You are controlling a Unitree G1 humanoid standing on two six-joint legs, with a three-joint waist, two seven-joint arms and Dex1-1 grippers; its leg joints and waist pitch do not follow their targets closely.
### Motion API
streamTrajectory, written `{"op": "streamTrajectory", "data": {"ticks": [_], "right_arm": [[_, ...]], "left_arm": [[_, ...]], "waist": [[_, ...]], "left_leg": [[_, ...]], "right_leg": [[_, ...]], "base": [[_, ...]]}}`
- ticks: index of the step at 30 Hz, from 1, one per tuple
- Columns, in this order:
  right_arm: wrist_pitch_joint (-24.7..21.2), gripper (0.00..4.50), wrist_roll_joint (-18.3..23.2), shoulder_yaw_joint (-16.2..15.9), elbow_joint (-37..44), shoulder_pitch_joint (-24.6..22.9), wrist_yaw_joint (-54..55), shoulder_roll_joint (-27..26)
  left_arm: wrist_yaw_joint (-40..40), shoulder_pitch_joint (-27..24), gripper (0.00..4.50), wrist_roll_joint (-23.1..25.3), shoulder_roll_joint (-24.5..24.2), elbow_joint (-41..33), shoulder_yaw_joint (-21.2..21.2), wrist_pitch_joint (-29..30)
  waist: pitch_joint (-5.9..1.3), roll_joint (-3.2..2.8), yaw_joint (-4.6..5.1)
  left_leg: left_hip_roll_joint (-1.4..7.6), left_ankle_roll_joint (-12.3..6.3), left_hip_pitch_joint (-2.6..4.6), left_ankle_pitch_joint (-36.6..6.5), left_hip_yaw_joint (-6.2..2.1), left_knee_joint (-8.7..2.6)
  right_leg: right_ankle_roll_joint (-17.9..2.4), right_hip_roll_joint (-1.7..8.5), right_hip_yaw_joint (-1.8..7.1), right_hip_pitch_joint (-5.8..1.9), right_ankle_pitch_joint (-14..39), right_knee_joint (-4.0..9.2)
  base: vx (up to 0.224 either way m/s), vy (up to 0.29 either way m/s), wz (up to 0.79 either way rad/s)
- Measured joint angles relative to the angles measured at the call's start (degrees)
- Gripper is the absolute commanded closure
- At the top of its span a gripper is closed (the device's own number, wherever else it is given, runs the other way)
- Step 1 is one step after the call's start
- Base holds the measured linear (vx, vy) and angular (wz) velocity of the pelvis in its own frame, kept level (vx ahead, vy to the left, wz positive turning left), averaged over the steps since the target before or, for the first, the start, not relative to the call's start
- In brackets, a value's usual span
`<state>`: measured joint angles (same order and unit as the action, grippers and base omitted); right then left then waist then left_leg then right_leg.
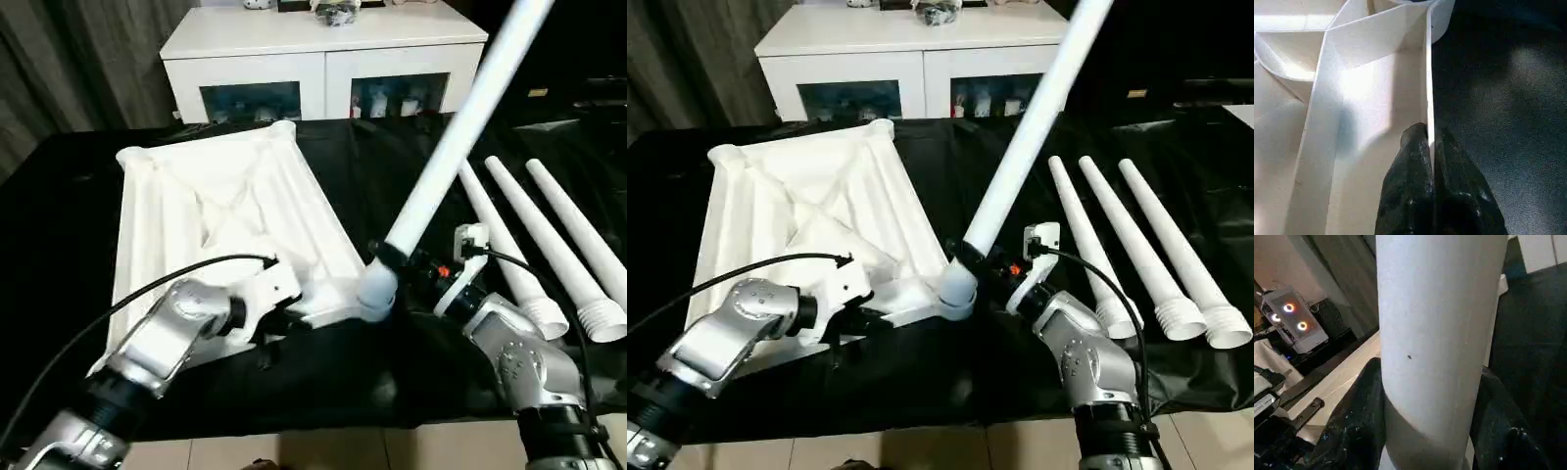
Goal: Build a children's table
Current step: Insert table leg to table base
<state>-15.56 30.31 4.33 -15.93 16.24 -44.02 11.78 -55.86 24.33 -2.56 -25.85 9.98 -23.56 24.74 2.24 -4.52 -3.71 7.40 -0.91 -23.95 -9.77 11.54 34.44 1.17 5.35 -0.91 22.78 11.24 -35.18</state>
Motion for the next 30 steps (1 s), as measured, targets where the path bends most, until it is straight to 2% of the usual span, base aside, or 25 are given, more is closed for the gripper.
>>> {"op": "streamTrajectory", "data": {"ticks": [6, 9, 13, 17, 19, 22, 26, 30], "right_arm": [[8.7, 2.66, -3.9, -0.5, 0.4, -3.2, 1.2, -0.7], [13.0, 2.66, -5.5, -1.7, 0.0, -4.0, 1.8, -0.9], [16.4, 2.66, -7.6, -2.9, 0.1, -4.8, 2.5, -0.9], [17.0, 2.66, -8.8, -3.8, 0.1, -4.7, 2.7, -0.7], [16.8, 2.66, -10.0, -5.3, 0.1, -4.0, 2.2, 0.7], [13.1, 2.66, -11.5, -7.7, 0.0, -0.9, 0.4, 3.9], [10.1, 2.66, -13.0, -9.2, -0.7, 2.2, -2.1, 5.9], [6.5, 2.66, -14.0, -10.9, -3.0, 6.6, -5.5, 7.9]], "left_arm": [[1.5, 0.6, 4.5, 0.1, 1.6, 2.4, 0.0, -2.9], [1.7, 0.7, 4.5, 0.1, 1.7, 3.1, 0.1, -3.4], [1.6, 0.8, 4.5, 0.1, 1.7, 4.0, 0.1, -3.9], [1.4, 1.0, 4.5, 0.1, 1.6, 4.7, 0.1, -4.2], [1.3, 1.2, 4.5, 0.1, 1.4, 5.1, 0.1, -4.6], [1.2, 1.4, 4.5, 0.1, 1.0, 5.4, 0.1, -4.6], [1.1, 1.4, 4.5, 0.1, 0.6, 5.4, 0.3, -4.6], [1.0, 1.4, 4.5, 0.1, 0.4, 5.4, 0.3, -4.6]], "waist": [[-0.21, -0.58, -0.68], [-0.24, -0.83, -0.55], [-0.14, -1.26, -0.37], [-0.11, -1.34, 0.09], [-0.04, -1.46, 0.28], [0.07, -1.32, 0.57], [0.29, -0.85, 0.76], [0.21, -0.4, 0.85]], "left_leg": [[0.0, 0.0, 0.0, 0.0, 0.01, 0.0], [0.0, 0.0, 0.01, 0.0, 0.01, -0.01], [0.0, 0.01, 0.32, 0.0, 0.0, -0.03], [0.0, 0.01, 0.67, 0.0, 0.0, -0.1], [0.0, 0.01, 0.71, 0.0, 0.0, -0.1], [0.0, 0.01, 0.8, 0.0, -0.02, -0.12], [0.0, 0.02, 0.85, 0.0, -0.04, -0.16], [0.0, 0.02, 0.87, 0.0, -0.05, -0.16]], "right_leg": [[0.1, 0.0, 0.01, -0.02, 0.1, 0.12], [0.2, 0.0, 0.0, -0.01, 0.1, 0.14], [0.3, -0.01, 0.0, 0.02, 0.2, 0.21], [0.4, -0.01, 0.01, -0.24, 0.2, 0.25], [0.4, -0.01, 0.01, -0.25, 0.2, 0.26], [0.4, -0.01, 0.01, -0.21, 0.2, 0.27], [0.4, -0.01, 0.01, -0.11, 0.2, 0.3], [0.4, -0.01, 0.02, -0.06, 0.2, 0.41]], "base": [[0.0, 0.0, 0.0], [0.0, 0.0, 0.0], [0.0, 0.0, 0.0], [0.0, 0.0, 0.0], [0.0, 0.0, 0.0], [0.0, 0.0, 0.0], [0.0, 0.0, 0.0], [0.0, 0.0, 0.0]]}}
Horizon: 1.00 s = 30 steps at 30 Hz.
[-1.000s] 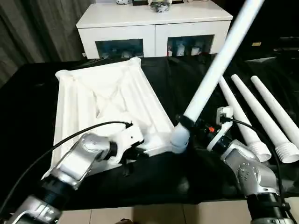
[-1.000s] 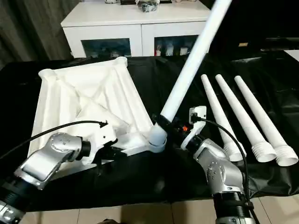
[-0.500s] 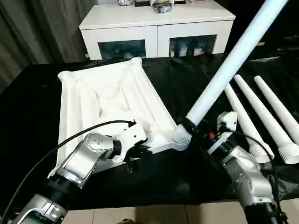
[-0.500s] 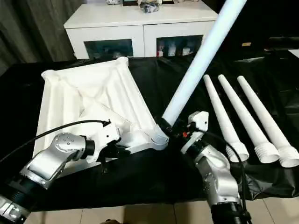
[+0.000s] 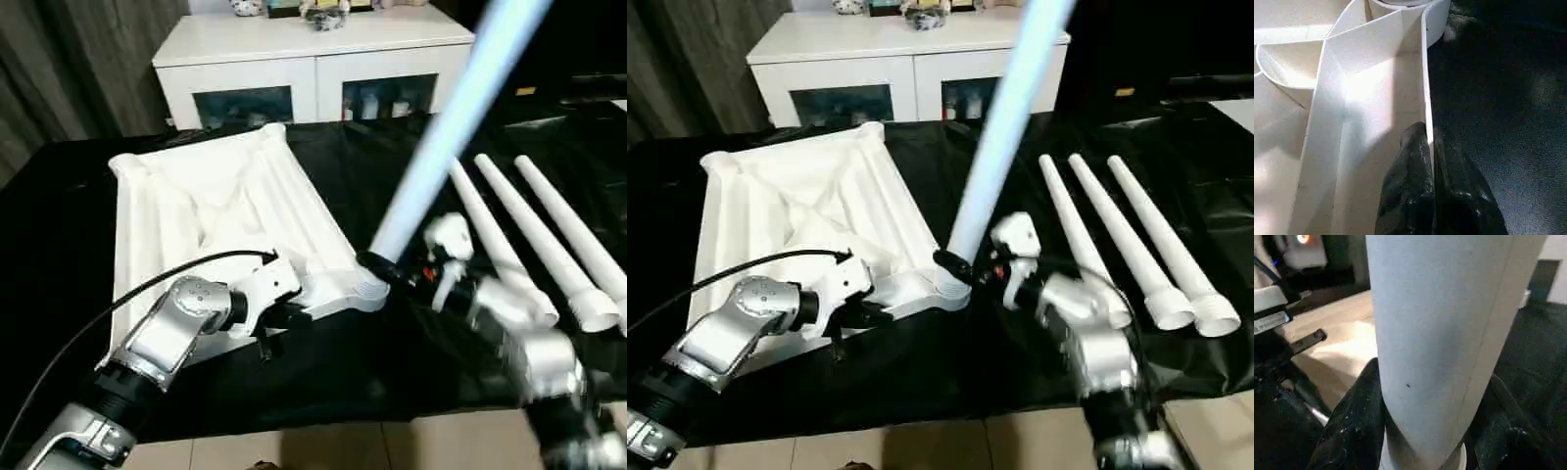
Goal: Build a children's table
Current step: Insert table leg to table base, then rotate leg to tighten
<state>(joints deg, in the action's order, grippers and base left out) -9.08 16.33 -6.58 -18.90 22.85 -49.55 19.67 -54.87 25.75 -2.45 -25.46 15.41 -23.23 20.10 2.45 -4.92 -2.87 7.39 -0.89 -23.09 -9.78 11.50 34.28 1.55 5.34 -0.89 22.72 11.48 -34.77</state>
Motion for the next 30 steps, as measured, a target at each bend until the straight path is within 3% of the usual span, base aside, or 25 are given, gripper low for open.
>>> {"op": "streamTrajectory", "data": {"ticks": [2, 5, 8, 15, 22, 27, 29, 30], "right_arm": [[-1.3, 2.66, -0.3, -1.0, -1.3, 1.9, -1.5, 0.8], [-3.4, 2.66, -1.1, -2.5, -4.1, 5.4, -4.2, 1.5], [-4.1, 2.66, -1.2, -2.9, -6.8, 7.5, -6.1, 1.7], [-4.1, 2.66, -1.3, -3.0, -8.2, 8.0, -6.7, 1.4], [-2.6, 2.66, -1.3, -2.8, -8.2, 7.0, -4.9, 0.3], [-1.3, 2.66, -2.5, -2.2, -9.3, 6.7, 2.1, -3.5], [-1.2, 2.66, -3.3, -1.6, -10.3, 7.1, 7.1, -5.4], [-1.2, 2.66, -4.7, -0.8, -11.5, 8.1, 12.5, -7.5]], "left_arm": [[-0.1, 0.0, 4.5, 0.0, -0.1, 0.0, 0.0, 0.0], [-0.5, 0.0, 4.5, 0.2, -0.4, 0.0, 0.0, 0.0], [-0.6, 0.0, 4.5, 0.2, -0.6, 0.0, 0.0, 0.0], [-0.5, 0.0, 4.5, 0.8, -0.6, 0.0, 0.0, 0.0], [-0.5, -0.2, 4.5, 0.9, -0.8, 0.1, 0.0, 0.0], [1.3, 0.4, 4.5, 1.1, -0.4, 2.9, 1.0, -0.5], [3.3, 1.5, 4.5, 1.5, 1.4, 5.3, 1.3, -0.5], [5.8, 2.7, 4.5, 2.2, 3.4, 7.7, 2.1, 0.0]], "waist": [[-0.05, 0.12, 0.02], [-0.21, 0.77, 0.01], [-0.32, 0.94, 0.09], [-0.41, 1.46, 0.14], [-0.63, 1.52, 0.22], [-0.56, 1.34, 0.94], [-0.3, 0.89, 1.08], [0.04, 0.34, 1.22]], "left_leg": [[0.0, 0.0, 0.01, 0.0, 0.01, 0.01], [0.0, 0.0, 0.03, 0.0, 0.01, -0.03], [0.0, 0.0, 0.07, 0.0, 0.01, -0.02], [0.0, 0.0, 0.13, 0.0, 0.0, -0.04], [0.0, 0.01, 0.2, 0.0, -0.02, -0.12], [0.0, 0.03, 0.47, 0.0, -0.28, -0.41], [0.0, 0.04, 0.64, 0.0, -0.48, -0.83], [0.05, 0.04, 0.89, 0.0, -0.59, -1.42]], "right_leg": [[0.0, 0.0, 0.01, 0.0, 0.0, 0.02], [0.0, 0.0, 0.0, 0.02, 0.0, 0.07], [0.0, 0.0, 0.03, 0.02, 0.0, 0.09], [0.0, 0.0, 0.02, 0.03, 0.0, 0.15], [0.0, -0.01, 0.0, 0.02, 0.0, 0.46], [0.1, -0.02, -0.32, -0.01, 0.0, 1.19], [0.0, 0.03, -0.91, -0.26, 0.3, 1.89], [-0.3, -0.01, -1.8, -0.74, 1.4, 2.16]], "base": [[0.0, 0.0, 0.0], [0.0, 0.0, 0.0], [0.0, 0.0, 0.0], [0.0, 0.0, 0.0], [0.0, 0.0, 0.0], [-0.011, 0.003, -0.02], [-0.059, 0.019, -0.11], [-0.108, 0.03, -0.11]]}}
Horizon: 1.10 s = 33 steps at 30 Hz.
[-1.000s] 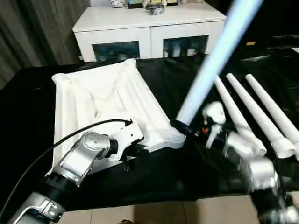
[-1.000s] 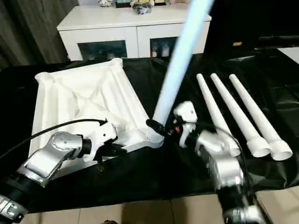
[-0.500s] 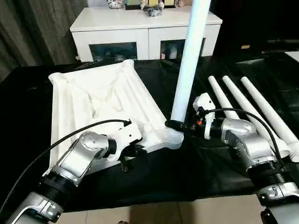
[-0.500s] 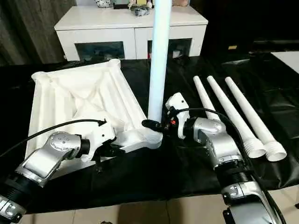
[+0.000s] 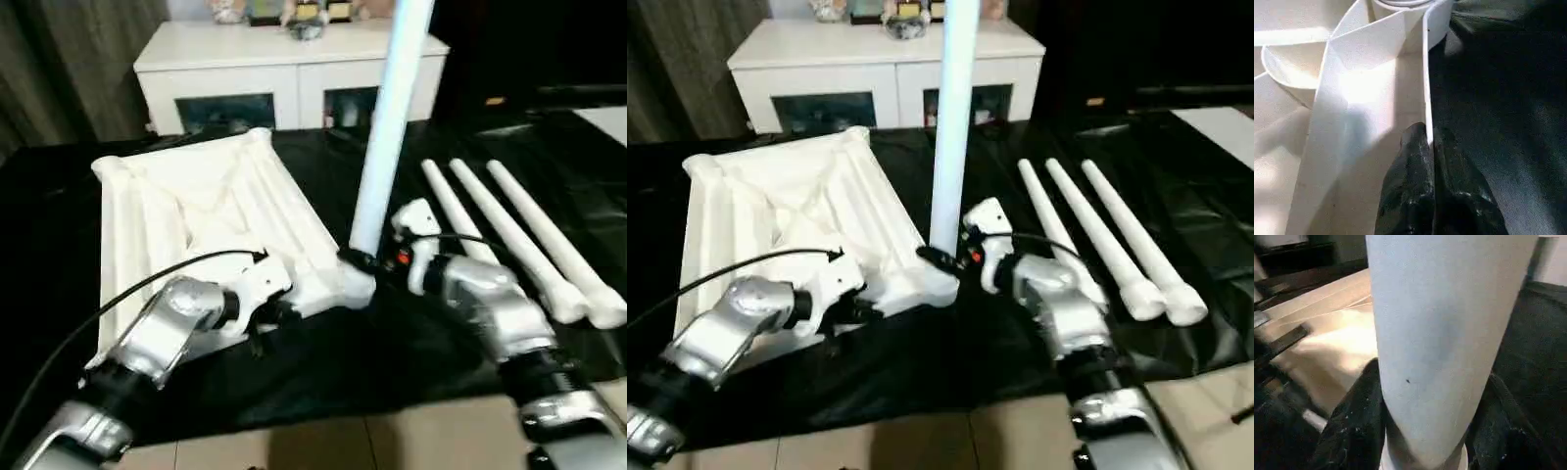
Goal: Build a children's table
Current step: Rotate leg to tighten
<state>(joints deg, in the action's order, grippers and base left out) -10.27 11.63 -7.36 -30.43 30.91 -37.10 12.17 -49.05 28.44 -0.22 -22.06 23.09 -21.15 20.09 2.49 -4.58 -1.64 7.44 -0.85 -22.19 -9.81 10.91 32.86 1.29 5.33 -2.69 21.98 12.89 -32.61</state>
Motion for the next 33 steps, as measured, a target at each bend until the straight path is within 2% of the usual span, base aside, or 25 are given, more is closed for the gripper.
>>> {"op": "streamTrajectory", "data": {"ticks": [1, 2, 3, 4, 5, 6, 7, 8, 9, 11, 13, 15, 16, 19, 26, 32, 33], "right_arm": [[0.2, 2.66, -0.9, 0.4, -1.0, 0.6, 4.2, -1.2], [0.5, 2.66, -1.6, 0.8, -1.4, 0.6, 6.9, -1.6], [0.7, 2.66, -2.0, 1.3, -2.4, 0.9, 9.4, -2.2], [0.8, 2.66, -2.4, 1.3, -3.4, 2.1, 11.2, -2.6], [0.9, 2.66, -2.9, 1.3, -5.0, 3.3, 13.5, -3.3], [1.3, 2.66, -3.7, 1.5, -6.7, 4.1, 16.8, -4.4], [1.9, 2.66, -4.0, 1.8, -7.6, 4.7, 18.7, -4.7], [2.2, 2.66, -4.3, 2.3, -9.1, 5.7, 20.8, -5.4], [2.3, 2.66, -4.6, 2.8, -11.5, 7.2, 23.9, -6.4], [2.3, 2.66, -5.1, 2.7, -13.1, 7.9, 26.3, -7.3], [2.5, 2.66, -5.4, 2.9, -15.3, 9.5, 29.0, -8.2], [3.2, 2.66, -5.8, 3.6, -16.7, 10.4, 32.2, -8.9], [3.4, 2.66, -5.8, 3.8, -17.3, 10.8, 33.4, -9.2], [3.5, 2.66, -6.9, 4.6, -19.1, 12.2, 37.8, -10.8], [4.9, 2.66, -7.1, 5.2, -21.9, 13.9, 41.7, -11.9], [9.4, 2.66, -6.9, 7.3, -24.6, 14.9, 41.2, -12.6], [10.4, 2.31, -6.7, 7.8, -24.9, 14.8, 40.1, -12.6]], "left_arm": [[2.3, 1.1, 4.5, 0.3, 1.9, 1.8, 0.2, 0.9], [3.9, 2.2, 4.5, 0.7, 3.4, 3.1, 0.0, 1.6], [5.8, 2.6, 4.5, 1.4, 4.9, 3.6, 0.0, 2.4], [6.9, 3.3, 4.5, 1.7, 5.8, 4.0, 0.1, 2.9], [8.3, 3.5, 4.5, 1.7, 7.0, 4.6, 0.5, 3.7], [9.8, 3.8, 4.5, 1.6, 8.8, 5.4, 0.5, 5.1], [11.0, 4.6, 4.5, 1.6, 10.0, 6.1, 0.5, 5.9], [12.7, 5.7, 4.5, 1.9, 11.5, 7.2, 0.5, 6.6], [14.8, 6.4, 4.5, 2.7, 12.4, 8.0, 0.5, 7.4], [15.9, 6.9, 4.5, 3.4, 12.8, 8.8, 0.4, 8.4], [17.1, 7.5, 4.5, 3.9, 14.3, 9.3, 0.4, 9.2], [18.5, 8.5, 4.5, 4.7, 15.5, 10.1, 0.4, 10.4], [18.8, 8.8, 4.5, 4.9, 16.0, 10.4, 0.4, 10.6], [19.9, 9.8, 4.5, 5.1, 17.0, 11.1, 0.3, 11.5], [20.7, 10.4, 4.5, 5.3, 17.6, 11.1, 0.3, 12.7], [20.6, 10.4, 4.5, 5.6, 17.3, 11.2, 0.7, 12.0], [20.5, 10.5, 4.5, 5.6, 17.3, 11.2, 0.8, 11.8]], "waist": [[0.26, -0.3, -0.26], [0.23, -0.27, -1.08], [-0.72, 2.27, -2.12], [-0.84, 2.94, -2.11], [-0.75, 2.09, -2.72], [-1.03, 0.42, -3.01], [-1.1, -0.26, -2.79], [-1.07, -0.64, -2.28], [-0.73, -0.29, -1.45], [-0.47, 0.15, -0.74], [-0.43, 0.08, -0.31], [-0.25, -0.38, -0.02], [-0.25, -0.4, 0.02], [-0.05, -0.08, -0.02], [0.04, -0.14, -0.03], [0.03, -0.08, -0.17], [0.02, -0.06, -0.23]], "left_leg": [[0.02, 0.01, -0.02, 0.0, 0.33, -0.98], [0.13, 0.01, -0.08, 0.0, 1.5, -1.85], [-0.06, 0.25, 0.45, 0.1, 4.31, -3.14], [-0.13, 2.09, 0.05, -0.9, 3.95, -1.14], [-0.55, 2.44, -0.12, -1.5, -0.58, 2.65], [-0.96, 3.08, 1.02, -2.6, -5.45, 6.0], [-0.69, 4.04, 1.48, -3.9, -5.7, 4.34], [-0.16, 4.17, 1.77, -3.3, -5.12, 3.6], [0.35, 4.23, 1.99, -3.2, -4.19, 2.73], [0.38, 4.22, 2.26, -3.3, -3.74, 1.53], [0.39, 4.22, 2.24, -3.3, -3.8, 0.91], [0.29, 4.22, 2.27, -3.3, -3.68, 0.48], [0.17, 4.22, 2.28, -3.3, -3.56, 0.19], [0.12, 4.21, 2.21, -3.3, -3.36, 0.09], [0.12, 4.21, 2.17, -3.3, -3.23, -0.24], [0.13, 4.21, 2.09, -3.3, -2.75, -0.57], [0.13, 4.2, 1.96, -3.2, -2.66, -0.6]], "right_leg": [[-1.5, 0.28, -0.81, -0.43, 1.9, -1.27], [-2.8, 0.49, -1.22, -0.38, 3.7, -4.45], [-3.2, 1.02, -0.47, -1.14, 5.6, -6.23], [-0.5, 0.92, 0.49, -0.8, 4.9, -6.36], [-0.2, 1.01, 0.15, -0.79, 4.5, -6.38], [-0.2, 1.03, -0.97, -1.02, 4.3, -6.26], [-0.4, 1.1, -1.36, -0.95, 3.9, -6.05], [-0.8, 0.33, -0.76, -0.7, 3.3, -5.25], [-1.6, -0.5, 0.3, -1.05, 2.6, -4.23], [-1.6, -0.46, 0.33, -1.33, 2.6, -3.01], [-1.6, -0.41, -0.05, -1.69, 2.6, -1.7], [-1.6, -0.22, -0.25, -2.03, 2.6, -0.65], [-1.6, -0.07, -0.25, -2.04, 2.6, -0.39], [-1.6, 0.02, -0.19, -1.99, 2.6, -0.19], [-1.5, 0.03, -0.22, -1.93, 2.6, 0.58], [-1.6, 0.05, 0.13, -1.6, 2.6, 0.58], [-1.7, 0.05, 0.21, -1.5, 2.4, 0.55]], "base": [[-0.108, 0.03, -0.11], [-0.164, 0.012, 0.08], [-0.029, -0.1, 0.18], [-0.029, -0.1, 0.18], [0.14, -0.106, -0.2], [0.076, 0.042, -0.34], [0.076, 0.042, -0.34], [-0.104, 0.051, 0.13], [-0.166, -0.008, 0.32], [-0.132, -0.006, 0.21], [-0.063, 0.026, -0.04], [-0.052, 0.051, -0.01], [-0.049, 0.054, 0.02], [0.0, 0.0, 0.0], [0.0, 0.0, 0.0], [0.0, 0.0, 0.0], [0.0, 0.0, 0.0]]}}
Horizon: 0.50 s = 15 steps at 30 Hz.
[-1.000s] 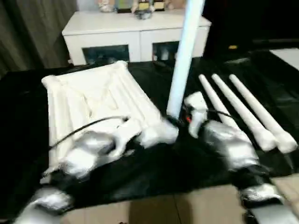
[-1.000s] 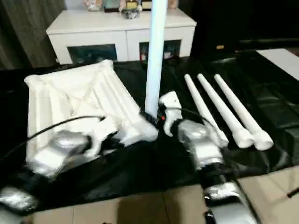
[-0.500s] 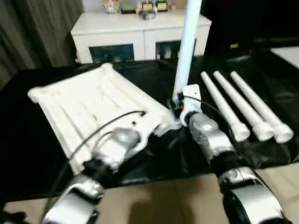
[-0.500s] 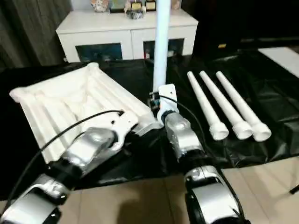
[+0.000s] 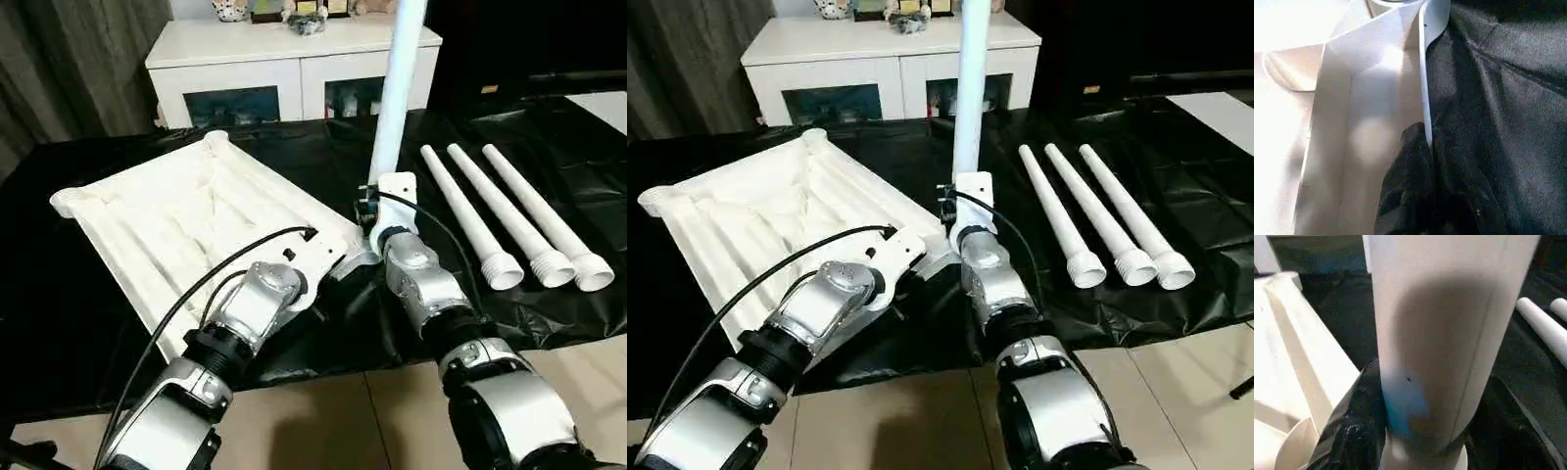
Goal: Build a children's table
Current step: Rotate leg to tighten
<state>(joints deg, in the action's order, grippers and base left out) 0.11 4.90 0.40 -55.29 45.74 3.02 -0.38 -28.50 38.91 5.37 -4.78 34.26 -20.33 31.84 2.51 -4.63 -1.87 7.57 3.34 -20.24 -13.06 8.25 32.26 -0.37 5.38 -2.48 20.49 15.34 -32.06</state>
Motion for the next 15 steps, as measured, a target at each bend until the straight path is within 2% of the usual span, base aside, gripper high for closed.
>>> {"op": "streamTrajectory", "data": {"ticks": [1, 2, 3, 5, 6, 10, 11, 13, 15], "right_arm": [[0.5, 2.1, 0.2, 0.4, -0.1, 0.0, -0.7, 0.0], [0.9, 2.1, 0.5, 0.9, -0.1, 0.0, -1.3, 0.0], [1.0, 1.91, 1.3, 1.5, -1.0, 0.1, -2.1, 0.0], [1.8, 1.8, 1.8, 1.8, -2.1, -0.9, -3.1, 0.1], [1.9, 1.6, 2.5, 2.1, -2.0, -0.7, -4.6, 0.2], [3.1, 1.36, 3.8, 3.1, -1.5, -0.7, -8.5, 0.6], [3.3, 1.17, 4.0, 3.2, -1.1, -0.9, -9.4, 0.8], [3.3, 1.05, 4.2, 3.2, 0.3, -1.3, -11.9, 1.1], [3.3, 0.85, 4.6, 2.5, 4.6, -3.8, -16.5, 2.4]], "left_arm": [[-0.1, 0.1, 4.5, 0.0, 0.0, 0.0, 0.0, -0.2], [-0.1, 0.1, 4.5, -0.1, -0.1, 0.0, 0.1, -0.6], [-0.2, 0.3, 4.5, -0.2, -0.1, 0.0, 0.2, -1.1], [-1.1, 0.5, 4.5, -0.6, -0.5, -0.1, 0.3, -1.9], [-1.4, 0.6, 4.5, -0.7, -0.9, -0.1, 0.4, -2.4], [-2.5, 0.9, 4.5, -0.6, -1.8, -0.8, 0.8, -3.4], [-2.6, 0.9, 4.5, -0.6, -1.9, -1.1, 0.9, -3.6], [-3.3, 0.9, 4.5, -0.7, -2.5, -1.7, 1.2, -3.9], [-4.8, 0.2, 4.5, -0.9, -3.3, -2.7, 1.3, -5.7]], "waist": [[-0.04, 0.07, -0.11], [-0.07, 0.13, -0.17], [-0.1, 0.2, -0.24], [0.1, -0.03, -0.26], [0.16, -0.15, -0.25], [0.12, -0.27, -0.33], [0.13, -0.34, -0.34], [0.13, -0.43, -0.39], [0.03, -0.61, -0.54]], "left_leg": [[0.0, -0.02, -0.19, 0.0, 0.09, 0.04], [0.01, -0.36, -0.39, 0.3, 0.23, 0.1], [0.07, -1.15, -0.6, 0.9, 0.49, 0.14], [0.25, -1.24, -0.83, 1.2, 0.85, 0.19], [0.39, -1.24, -0.88, 1.2, 1.19, -0.01], [0.91, -1.58, -1.75, 2.1, 1.53, -0.04], [1.15, -1.49, -1.85, 2.8, 1.6, -0.05], [1.46, -1.41, -2.09, 3.0, 1.75, -0.16], [1.57, -1.51, -2.54, 3.2, 1.77, -0.17]], "right_leg": [[-0.4, 0.01, 0.04, -0.04, -0.6, 0.0], [-0.7, 0.06, 0.06, 0.13, -1.4, 0.01], [-0.8, 0.11, 0.14, 0.37, -2.8, -0.01], [-0.7, 0.14, 0.26, 0.64, -3.8, -0.03], [-0.6, 0.19, 0.29, 0.84, -3.9, -0.03], [-0.1, 0.13, 0.01, 1.66, -5.6, -0.08], [0.3, 0.03, -0.06, 1.74, -5.9, -0.15], [0.4, -0.09, -0.21, 2.03, -5.9, -0.19], [0.7, -0.12, -0.33, 2.44, -5.7, -0.21]], "base": [[0.0, 0.0, 0.0], [0.0, 0.0, 0.0], [0.0, 0.0, 0.0], [0.0, 0.0, 0.0], [0.0, 0.0, 0.0], [0.0, 0.0, 0.0], [0.0, 0.0, 0.0], [0.0, 0.0, 0.0], [0.057, -0.016, -0.01]]}}
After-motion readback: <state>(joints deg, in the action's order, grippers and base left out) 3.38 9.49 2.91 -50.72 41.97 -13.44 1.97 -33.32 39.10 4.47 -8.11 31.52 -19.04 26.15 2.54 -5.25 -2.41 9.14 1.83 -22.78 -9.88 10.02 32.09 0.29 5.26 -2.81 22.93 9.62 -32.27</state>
